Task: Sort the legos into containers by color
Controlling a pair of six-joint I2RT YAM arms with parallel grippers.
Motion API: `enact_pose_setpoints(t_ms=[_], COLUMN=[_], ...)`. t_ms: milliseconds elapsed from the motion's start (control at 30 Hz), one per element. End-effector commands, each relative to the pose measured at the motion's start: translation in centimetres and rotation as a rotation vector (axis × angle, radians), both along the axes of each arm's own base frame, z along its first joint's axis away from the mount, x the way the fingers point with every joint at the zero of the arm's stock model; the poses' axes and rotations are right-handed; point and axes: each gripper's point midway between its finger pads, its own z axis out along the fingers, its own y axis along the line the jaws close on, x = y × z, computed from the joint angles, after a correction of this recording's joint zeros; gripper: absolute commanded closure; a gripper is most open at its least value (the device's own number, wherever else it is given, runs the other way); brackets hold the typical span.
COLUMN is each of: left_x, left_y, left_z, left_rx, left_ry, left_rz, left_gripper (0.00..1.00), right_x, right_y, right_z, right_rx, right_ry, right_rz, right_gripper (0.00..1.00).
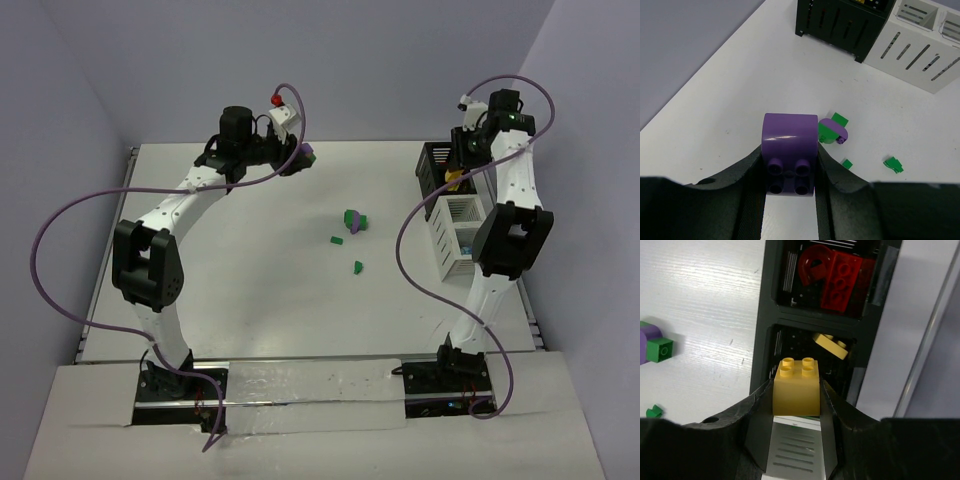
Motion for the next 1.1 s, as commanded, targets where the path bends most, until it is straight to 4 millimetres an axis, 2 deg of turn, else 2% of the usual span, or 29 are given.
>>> enact_pose_setpoints(t_ms=[0,100,233,333,400,500,533,600,633,700,833,900,1067], left_x=[-0.5,-1.5,-3.2,-4.5,-5.2,-6.8,-7.5,-8.2,-8.7,-9.2,-9.7,-9.8,-10.3], left_y=[-0.7,-1.1,-1.7,-1.9,-2.1,-2.3,-2.3,-2.4,-2.4,-2.6,-2.8,-2.8,-3.0], left_z=[3.7,3.8,4.5,5.0,5.7,6.5,6.7,6.8,6.8,6.8,6.4,6.1,6.0], left_rx=[-0.059,-0.074,-0.115,-0.147,-0.177,-0.216,-0.226,-0.237,-0.241,-0.237,-0.212,-0.205,-0.202], left_ry=[-0.057,-0.048,-0.045,-0.025,-0.03,-0.01,-0.013,-0.011,-0.009,-0.031,-0.056,-0.05,-0.06], left_rz=[-0.032,-0.082,-0.174,-0.243,-0.297,-0.379,-0.421,-0.464,-0.497,-0.536,-0.589,-0.608,-0.655], left_gripper=[1.0,1.0,1.0,1.0,1.0,0.99,0.98,0.96,0.95,0.95,0.94,0.93,0.93], right_x=[1.3,1.2,0.7,0.0,-0.5,-1.6,-2.2,-3.0,-3.8,-4.7,-7.5,-8.3,-9.3], right_y=[0.3,0.1,1.3,2.8,5.0,9.6,11.9,14.8,17.7,20.7,27.9,30.0,32.3], right_z=[0.8,0.8,2.5,5.5,8.1,12.9,15.1,17.6,18.1,19.3,19.3,18.9,18.7], right_rx=[-0.021,-0.024,0.014,0.067,0.145,0.275,0.343,0.399,0.448,0.464,0.503,0.517,0.539], right_ry=[-0.047,-0.045,-0.072,-0.126,-0.19,-0.317,-0.374,-0.45,-0.449,-0.483,-0.466,-0.45,-0.432], right_rz=[-0.001,-0.006,0.03,0.086,0.166,0.32,0.382,0.478,0.546,0.626,0.813,0.87,0.933], right_gripper=[0.53,0.23,0.06,0.05,0.05,0.06,0.07,0.1,0.12,0.16,0.21,0.21,0.22])
